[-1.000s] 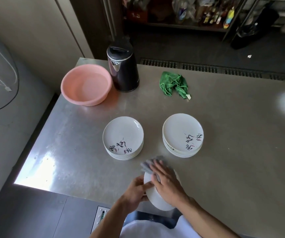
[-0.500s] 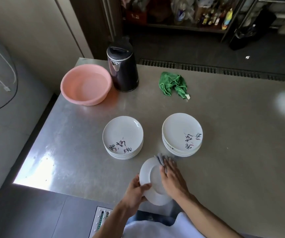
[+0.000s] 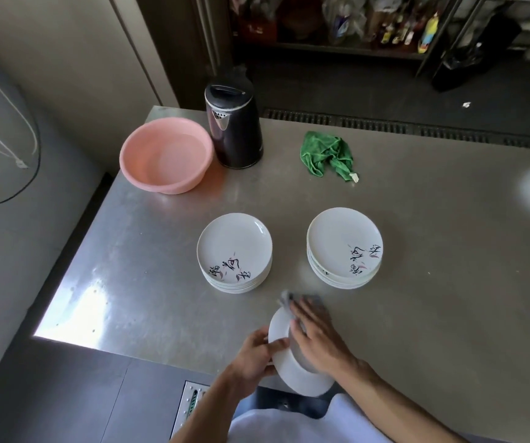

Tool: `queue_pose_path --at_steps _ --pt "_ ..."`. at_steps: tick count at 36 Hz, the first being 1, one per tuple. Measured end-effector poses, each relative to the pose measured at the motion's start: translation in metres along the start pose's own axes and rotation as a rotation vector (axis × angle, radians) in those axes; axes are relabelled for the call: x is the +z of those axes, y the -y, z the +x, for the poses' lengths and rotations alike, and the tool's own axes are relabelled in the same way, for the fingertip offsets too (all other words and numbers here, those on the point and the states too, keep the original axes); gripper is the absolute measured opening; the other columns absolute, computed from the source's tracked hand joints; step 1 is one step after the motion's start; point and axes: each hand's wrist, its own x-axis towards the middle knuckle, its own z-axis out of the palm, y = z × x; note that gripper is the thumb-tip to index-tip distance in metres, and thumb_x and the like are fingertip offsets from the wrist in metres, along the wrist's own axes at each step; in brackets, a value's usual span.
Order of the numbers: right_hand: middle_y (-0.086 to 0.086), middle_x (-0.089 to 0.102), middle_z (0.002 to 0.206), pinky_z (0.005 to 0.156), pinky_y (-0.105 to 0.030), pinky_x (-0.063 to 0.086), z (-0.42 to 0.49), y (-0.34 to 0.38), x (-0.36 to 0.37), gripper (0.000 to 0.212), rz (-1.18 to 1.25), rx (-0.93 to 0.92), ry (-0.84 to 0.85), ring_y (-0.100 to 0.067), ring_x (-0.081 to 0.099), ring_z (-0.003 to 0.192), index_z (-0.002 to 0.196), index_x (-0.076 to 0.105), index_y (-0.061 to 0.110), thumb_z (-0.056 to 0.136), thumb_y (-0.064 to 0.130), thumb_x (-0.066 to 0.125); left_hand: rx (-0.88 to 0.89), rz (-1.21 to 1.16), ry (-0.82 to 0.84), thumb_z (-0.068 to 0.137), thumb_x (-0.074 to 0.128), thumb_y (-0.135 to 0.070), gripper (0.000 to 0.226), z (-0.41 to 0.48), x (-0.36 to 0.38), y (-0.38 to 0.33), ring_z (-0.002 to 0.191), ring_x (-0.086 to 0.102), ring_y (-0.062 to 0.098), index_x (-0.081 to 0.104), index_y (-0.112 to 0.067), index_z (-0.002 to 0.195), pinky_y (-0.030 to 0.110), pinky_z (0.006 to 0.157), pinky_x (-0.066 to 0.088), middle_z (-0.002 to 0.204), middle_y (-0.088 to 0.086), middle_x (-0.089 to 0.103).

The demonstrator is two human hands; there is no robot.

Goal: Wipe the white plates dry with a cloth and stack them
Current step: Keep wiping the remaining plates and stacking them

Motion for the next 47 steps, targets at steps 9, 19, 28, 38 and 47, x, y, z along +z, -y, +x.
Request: queue_pose_path --at_steps 9,19,28,38,47 --pt "0.0 0.016 0.166 0.125 -0.032 0.002 0.002 -0.001 -0.003 0.053 0.064 0.166 -0.011 -0.016 0.012 0.153 0.158 0.009 0.026 0.108 0.032 0.027 0.022 -0.061 -0.02 0.073 0.079 -0.022 0.047 0.0 -0.002 0.0 0.1 0.072 0.029 0.072 -0.015 0.119 0.047 0.083 0.061 0.118 0.017 0.073" --pt "0.019 0.018 0.159 0.124 -0.024 0.006 -0.002 0.029 -0.009 0.047 0.344 -0.007 -0.076 -0.002 0.012 0.151 0.152 0.021 0.034 0.108 0.024 0.036 0.02 -0.055 -0.019 0.082 0.074 -0.028 0.047 -0.002 -0.006 -0.013 0.102 0.071 0.029 0.065 -0.016 0.127 0.045 0.087 0.059 0.119 0.016 0.073" --pt "0.012 0.011 0.163 0.125 -0.029 0.003 0.014 0.009 0.005 0.052 0.092 0.024 -0.011 -0.008 0.003 0.153 0.157 0.019 0.03 0.107 0.037 0.029 0.025 -0.042 0.022 0.079 0.075 -0.019 0.04 -0.004 -0.006 -0.015 0.097 0.072 0.026 0.072 -0.015 0.118 0.04 0.081 0.06 0.113 0.014 0.075" --pt "0.005 0.015 0.166 0.125 -0.029 0.002 -0.005 -0.005 -0.008 0.052 0.287 0.224 0.058 0.004 0.0 0.147 0.159 0.013 0.026 0.109 0.029 0.03 -0.026 -0.206 -0.04 0.083 0.071 -0.014 0.046 0.003 -0.016 -0.008 0.104 0.068 0.042 0.064 -0.004 0.127 0.062 0.095 0.054 0.121 0.03 0.068" --pt "0.012 0.025 0.163 0.123 -0.029 0.009 0.008 0.007 0.009 0.047 0.071 -0.064 0.042 -0.008 0.017 0.151 0.153 0.036 0.031 0.107 0.038 0.029 -0.034 0.0 0.021 0.093 0.07 -0.015 0.04 -0.002 -0.006 -0.017 0.098 0.069 0.03 0.061 -0.004 0.13 0.045 0.088 0.057 0.115 0.021 0.072"
